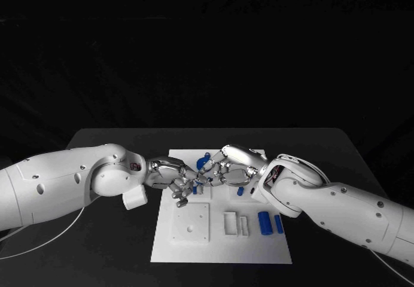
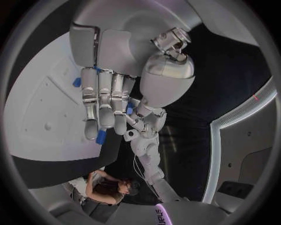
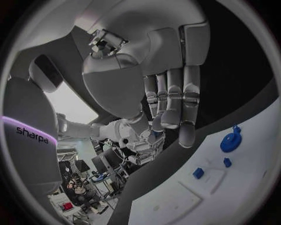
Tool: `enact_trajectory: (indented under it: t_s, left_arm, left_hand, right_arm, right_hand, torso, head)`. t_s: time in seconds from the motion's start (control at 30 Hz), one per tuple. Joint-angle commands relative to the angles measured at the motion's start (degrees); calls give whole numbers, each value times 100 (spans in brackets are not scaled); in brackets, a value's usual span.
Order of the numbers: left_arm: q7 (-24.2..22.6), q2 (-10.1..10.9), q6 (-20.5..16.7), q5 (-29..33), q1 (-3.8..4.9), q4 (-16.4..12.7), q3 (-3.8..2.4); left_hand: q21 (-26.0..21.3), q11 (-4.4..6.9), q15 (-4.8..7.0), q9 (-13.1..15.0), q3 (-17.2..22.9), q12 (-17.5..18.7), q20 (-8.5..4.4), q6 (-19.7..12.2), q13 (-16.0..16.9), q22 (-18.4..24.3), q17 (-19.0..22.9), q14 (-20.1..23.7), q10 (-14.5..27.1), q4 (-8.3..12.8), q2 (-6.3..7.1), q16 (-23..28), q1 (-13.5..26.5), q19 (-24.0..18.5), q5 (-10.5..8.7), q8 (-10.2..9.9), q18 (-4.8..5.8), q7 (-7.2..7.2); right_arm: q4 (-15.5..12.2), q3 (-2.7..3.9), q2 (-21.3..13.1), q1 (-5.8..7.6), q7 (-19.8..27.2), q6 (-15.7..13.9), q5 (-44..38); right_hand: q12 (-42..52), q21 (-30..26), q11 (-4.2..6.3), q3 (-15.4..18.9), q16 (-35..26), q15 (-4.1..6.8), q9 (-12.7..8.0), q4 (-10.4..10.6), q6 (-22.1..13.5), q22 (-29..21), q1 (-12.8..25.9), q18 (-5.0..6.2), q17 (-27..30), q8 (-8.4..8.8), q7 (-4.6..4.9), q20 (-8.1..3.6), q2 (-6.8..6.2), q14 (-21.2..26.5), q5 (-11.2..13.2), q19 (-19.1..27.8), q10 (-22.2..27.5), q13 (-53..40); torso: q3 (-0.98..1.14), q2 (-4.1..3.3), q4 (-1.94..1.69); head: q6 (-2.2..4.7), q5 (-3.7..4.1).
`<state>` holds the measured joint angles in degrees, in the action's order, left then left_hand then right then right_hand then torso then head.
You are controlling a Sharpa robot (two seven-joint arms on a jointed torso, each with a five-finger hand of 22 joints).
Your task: Assemble the parts on the task board
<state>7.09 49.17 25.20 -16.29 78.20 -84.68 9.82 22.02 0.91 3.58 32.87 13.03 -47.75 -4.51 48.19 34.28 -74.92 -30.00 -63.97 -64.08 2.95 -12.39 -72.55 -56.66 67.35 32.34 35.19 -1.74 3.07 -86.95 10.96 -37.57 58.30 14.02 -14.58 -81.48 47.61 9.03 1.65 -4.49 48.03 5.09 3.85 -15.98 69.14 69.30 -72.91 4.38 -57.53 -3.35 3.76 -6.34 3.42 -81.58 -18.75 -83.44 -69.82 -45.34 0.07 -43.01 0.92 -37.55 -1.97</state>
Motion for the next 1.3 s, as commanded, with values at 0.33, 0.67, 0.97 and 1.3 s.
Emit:
enact_trajectory:
  t_s: [0.33, 0.67, 0.97, 1.3]
  left_arm:
    - [-170, -58, 163, 259, 10, -66, -18]
    - [-90, -50, 24, 168, 10, -41, -18]
    - [-19, -47, -31, 42, 10, -42, -18]
    - [20, -36, -111, -18, 10, -31, -17]
  left_hand:
    - [-98, 18, -14, -142, 399, 50, 3, 33, -50, -103, 47, 35, 35, 763, 313, -14, 98, -13, -160, -223, -47, -33]
    - [-253, 8, -29, -326, -254, -5, 18, 115, -22, -84, 84, 38, 69, 385, 562, -12, 163, 49, -1188, -416, -24, -49]
    - [-421, -15, -42, -439, -837, -29, 33, 173, -35, -105, 124, 42, 69, 16, 781, -17, -59, 125, -1648, -462, -23, -14]
    - [-474, -42, -61, -464, -1098, -43, 46, 157, -40, -111, 138, 47, 70, -208, 924, -22, 40, 153, -2017, -458, -32, 11]
  right_arm:
    - [-25, -10, 40, -14, 82, 12, -87]
    - [-8, -10, 27, -15, 81, 41, -62]
    - [34, -10, 17, -15, 34, 70, -43]
    - [54, -10, 3, -15, 17, 79, -17]
  right_hand:
    - [-55, -62, 32, -243, 6, 14, 21, 3, 56, 62, 76, -37, -30, -31, -14, 6, 70, -27, -54, -39, 20, -15]
    - [-53, -73, 45, -244, 19, 20, 30, 18, 124, 73, 105, -47, -46, -32, -39, 1, 56, -34, -80, -47, 14, -22]
    - [-57, -93, 48, -187, 16, 24, 25, 42, 127, 77, 138, -51, -53, -29, -49, -4, 39, -36, -117, -61, 8, -29]
    - [-56, -114, 48, -130, 9, 25, 24, 53, 123, 74, 141, -54, -56, -29, -52, -4, 39, -36, -129, -71, 8, -38]
  torso:
    - [3, 0, 6]
    - [2, -1, 4]
    - [2, -1, 2]
    - [3, -2, 4]
  head:
    - [-8, -2]
    - [-14, 16]
    - [-12, 28]
    - [-16, 41]
